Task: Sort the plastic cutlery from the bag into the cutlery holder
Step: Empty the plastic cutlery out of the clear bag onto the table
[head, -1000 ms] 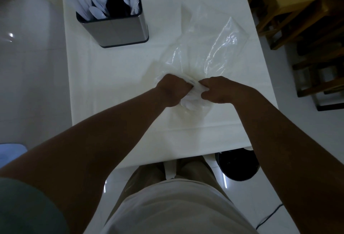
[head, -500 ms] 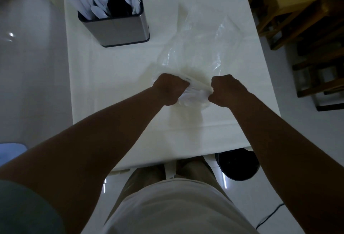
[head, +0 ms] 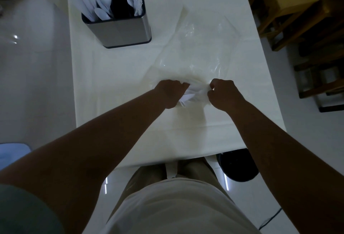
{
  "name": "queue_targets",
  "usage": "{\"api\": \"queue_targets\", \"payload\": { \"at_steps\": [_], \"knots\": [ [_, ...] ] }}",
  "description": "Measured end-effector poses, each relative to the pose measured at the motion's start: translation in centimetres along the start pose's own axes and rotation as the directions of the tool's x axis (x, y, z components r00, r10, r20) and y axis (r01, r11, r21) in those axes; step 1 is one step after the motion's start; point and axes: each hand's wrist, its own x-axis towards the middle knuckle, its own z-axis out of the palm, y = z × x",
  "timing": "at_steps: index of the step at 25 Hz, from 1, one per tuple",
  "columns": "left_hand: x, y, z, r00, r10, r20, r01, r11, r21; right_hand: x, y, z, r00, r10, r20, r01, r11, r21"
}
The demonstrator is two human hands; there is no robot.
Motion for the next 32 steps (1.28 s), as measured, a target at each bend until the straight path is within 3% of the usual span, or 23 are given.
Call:
{"api": "queue_targets", "payload": {
  "at_steps": [6, 10, 14, 17, 19, 26, 29, 32],
  "knots": [
    [-0.5, 0.2, 0.2, 0.997, -0.023, -0.073, 0.024, 1.000, 0.002, -0.3, -0.2, 0.0, 0.990, -0.102, -0.100, 0.082, 0.980, -0.182],
    [-0.8, 0.6, 0.1, 0.995, -0.037, -0.089, 0.037, 0.999, 0.002, -0.2, -0.4, 0.1, 0.937, -0.302, -0.178, 0.258, 0.937, -0.236],
    [-1.3, 0.7, 0.4, 0.990, -0.039, -0.137, 0.043, 0.999, 0.021, 0.4, -0.7, -0.2, 0.959, -0.276, -0.063, 0.263, 0.951, -0.164],
    [-1.2, 1.0, -0.2, 0.982, -0.051, -0.184, 0.050, 0.999, -0.012, 0.2, -0.2, -0.5, 0.970, -0.219, 0.110, 0.239, 0.945, -0.225],
    [-1.1, 0.9, -0.7, 0.979, -0.068, -0.192, 0.069, 0.998, 0.003, 0.1, 0.2, -0.1, 0.969, -0.208, 0.136, 0.238, 0.935, -0.264],
    [-0.7, -0.9, -0.5, 0.992, -0.024, -0.121, 0.013, 0.996, -0.089, 0.5, 2.0, 1.7, 0.984, -0.153, -0.086, 0.137, 0.975, -0.175],
    [-0.4, -1.6, 0.3, 0.983, -0.036, -0.178, 0.008, 0.988, -0.156, 0.7, 2.5, 1.9, 0.956, -0.203, -0.210, 0.178, 0.975, -0.132],
    [-0.4, -2.1, 1.1, 0.976, -0.044, -0.214, 0.000, 0.980, -0.199, 1.2, 2.7, 1.3, 0.937, -0.244, -0.252, 0.264, 0.963, 0.049]
  ]
}}
